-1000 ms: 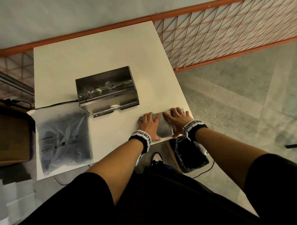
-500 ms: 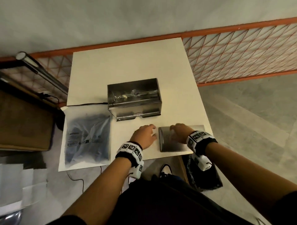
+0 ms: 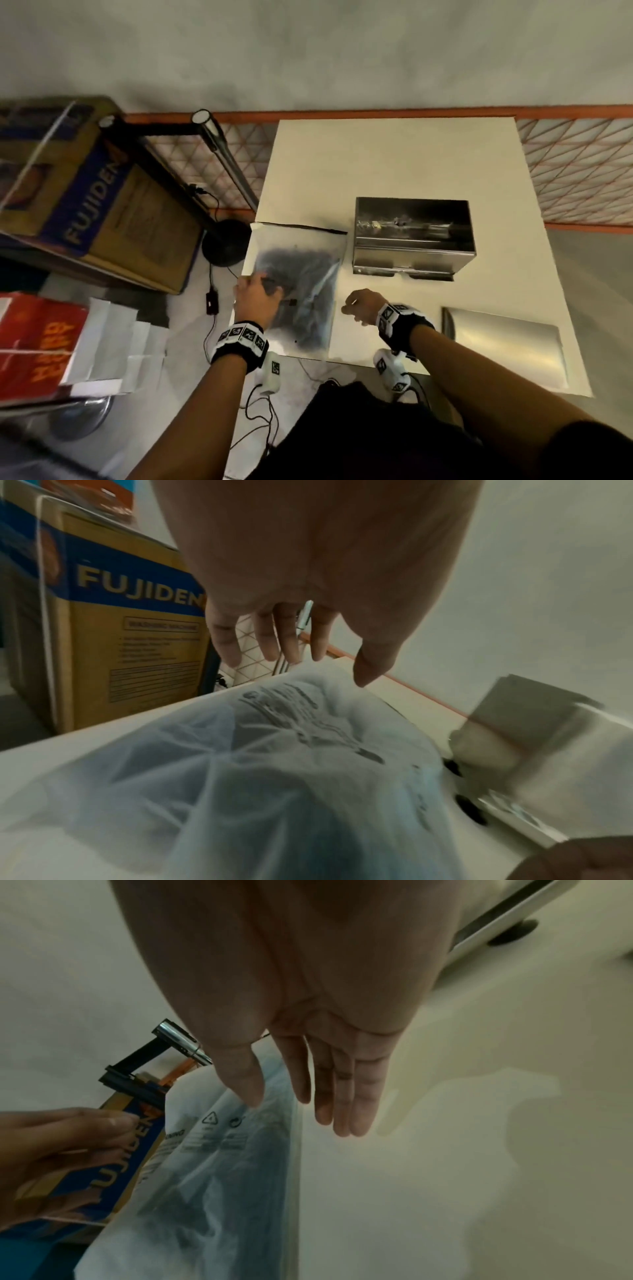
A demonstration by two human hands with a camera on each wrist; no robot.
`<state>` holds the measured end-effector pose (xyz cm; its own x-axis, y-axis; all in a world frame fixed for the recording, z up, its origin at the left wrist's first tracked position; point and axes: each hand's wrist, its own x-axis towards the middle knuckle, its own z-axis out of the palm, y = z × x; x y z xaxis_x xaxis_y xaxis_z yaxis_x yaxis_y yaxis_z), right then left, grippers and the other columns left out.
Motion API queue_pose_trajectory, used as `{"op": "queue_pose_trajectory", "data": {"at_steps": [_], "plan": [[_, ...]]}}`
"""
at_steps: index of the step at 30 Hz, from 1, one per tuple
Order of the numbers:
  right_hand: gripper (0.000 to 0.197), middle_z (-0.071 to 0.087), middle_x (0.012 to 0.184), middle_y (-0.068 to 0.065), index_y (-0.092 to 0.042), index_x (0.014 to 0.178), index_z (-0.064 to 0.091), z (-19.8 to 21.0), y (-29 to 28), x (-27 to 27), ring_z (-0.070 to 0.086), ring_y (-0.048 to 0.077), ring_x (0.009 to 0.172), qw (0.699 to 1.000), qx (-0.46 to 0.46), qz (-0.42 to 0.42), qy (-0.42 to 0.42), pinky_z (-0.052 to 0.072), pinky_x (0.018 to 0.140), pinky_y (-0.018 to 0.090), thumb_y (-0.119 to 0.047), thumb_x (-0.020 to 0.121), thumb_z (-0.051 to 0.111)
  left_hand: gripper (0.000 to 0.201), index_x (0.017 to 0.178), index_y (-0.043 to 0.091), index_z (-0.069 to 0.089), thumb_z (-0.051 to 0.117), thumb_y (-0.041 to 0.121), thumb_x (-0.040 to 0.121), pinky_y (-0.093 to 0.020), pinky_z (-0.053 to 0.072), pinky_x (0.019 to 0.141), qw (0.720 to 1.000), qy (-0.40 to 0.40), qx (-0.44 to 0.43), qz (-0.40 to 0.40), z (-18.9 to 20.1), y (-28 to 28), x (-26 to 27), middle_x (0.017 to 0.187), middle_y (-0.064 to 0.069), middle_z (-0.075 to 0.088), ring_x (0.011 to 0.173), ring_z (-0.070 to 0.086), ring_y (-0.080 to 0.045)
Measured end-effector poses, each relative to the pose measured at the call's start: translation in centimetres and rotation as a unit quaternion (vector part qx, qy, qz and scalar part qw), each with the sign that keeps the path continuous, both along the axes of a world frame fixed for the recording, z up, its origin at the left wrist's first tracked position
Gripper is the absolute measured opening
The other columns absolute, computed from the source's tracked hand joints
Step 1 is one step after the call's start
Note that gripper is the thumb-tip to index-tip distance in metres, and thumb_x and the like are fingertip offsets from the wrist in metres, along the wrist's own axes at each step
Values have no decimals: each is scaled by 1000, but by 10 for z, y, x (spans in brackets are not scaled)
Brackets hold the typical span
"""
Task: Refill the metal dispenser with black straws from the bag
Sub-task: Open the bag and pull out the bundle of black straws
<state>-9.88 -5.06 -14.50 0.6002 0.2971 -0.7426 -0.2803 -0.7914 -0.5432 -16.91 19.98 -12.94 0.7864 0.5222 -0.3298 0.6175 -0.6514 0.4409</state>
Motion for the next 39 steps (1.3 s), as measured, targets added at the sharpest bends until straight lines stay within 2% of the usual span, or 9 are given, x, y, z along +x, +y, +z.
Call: {"op": "queue_pose_trajectory", "data": {"at_steps": [8, 12, 18, 22, 25, 27, 30, 34, 39], "plan": [[38, 68, 107, 20, 1, 119, 55, -11, 46, 2, 68, 35, 99, 985, 39, -159, 53, 60, 80, 50, -23, 91, 63, 121, 161, 12, 16, 79, 68, 74, -54, 28, 122, 994, 55, -91, 23, -16, 22, 9, 161, -23, 23, 149, 24, -43], [45, 65, 110, 21, 3, 121, 53, -10, 57, 2, 65, 34, 100, 973, 65, -208, 80, 59, 78, 53, -28, 90, 64, 128, 162, 9, 3, 77, 69, 76, -53, 23, 123, 990, 99, -104, 3, -25, 11, 6, 163, -25, 20, 151, 20, -43], [53, 55, 116, 7, -13, 130, 49, -5, 70, -2, 58, 29, 106, 978, 74, -171, 94, 60, 75, 49, -38, 88, 69, 121, 161, 5, 14, 83, 57, 77, -42, 32, 121, 983, 67, -169, 29, -27, 18, 6, 161, -18, 35, 148, 36, -35], [52, 60, 116, 5, -15, 125, 53, -7, 75, -5, 61, 26, 101, 990, 80, -98, 59, 59, 74, 44, -44, 85, 71, 88, 135, 16, 56, 86, 63, 67, -37, 48, 107, 966, 86, -242, -2, -31, 21, -5, 126, 6, 66, 116, 64, -19], [65, 67, 115, 2, -14, 124, 56, -7, 77, -3, 65, 19, 97, 985, 138, -98, 41, 57, 82, 37, -49, 75, 80, 64, 116, 27, 73, 87, 60, 64, -44, 54, 103, 945, 72, -314, -53, -36, 18, -15, 108, 10, 77, 103, 72, -11], [88, 70, 118, 1, -17, 128, 57, -11, 76, -1, 67, 19, 105, 977, 176, -113, 36, 54, 95, 42, -55, 57, 90, 39, 115, 21, 76, 84, 34, 79, -44, 54, 102, 935, 42, -342, -80, -29, 8, -18, 107, 6, 79, 102, 73, -12], [100, 72, 113, 0, -17, 124, 58, -27, 69, 4, 69, 18, 106, 968, 218, -127, 13, 54, 96, 44, -55, 40, 97, 37, 114, 15, 76, 83, 25, 79, -42, 55, 100, 930, -7, -359, -75, -13, -9, -19, 107, 2, 79, 103, 74, -14], [82, 72, 110, 1, -17, 123, 54, 24, 62, 0, 69, 14, 102, 950, 261, -161, -61, 57, 89, 31, -24, 54, 97, 36, 102, 6, 78, 85, 27, 73, -51, 57, 96, 931, -55, -359, -28, 3, -19, -18, 101, -12, 78, 100, 74, -29], [66, 73, 110, 1, -12, 121, 60, 56, 39, -5, 69, 14, 104, 926, 329, -141, -123, 56, 92, 33, -17, 64, 92, 39, 115, 19, 71, 83, 2, 82, -49, 55, 102, 915, -118, -385, -31, 37, -32, -13, 114, -5, 77, 109, 73, -21]]}}
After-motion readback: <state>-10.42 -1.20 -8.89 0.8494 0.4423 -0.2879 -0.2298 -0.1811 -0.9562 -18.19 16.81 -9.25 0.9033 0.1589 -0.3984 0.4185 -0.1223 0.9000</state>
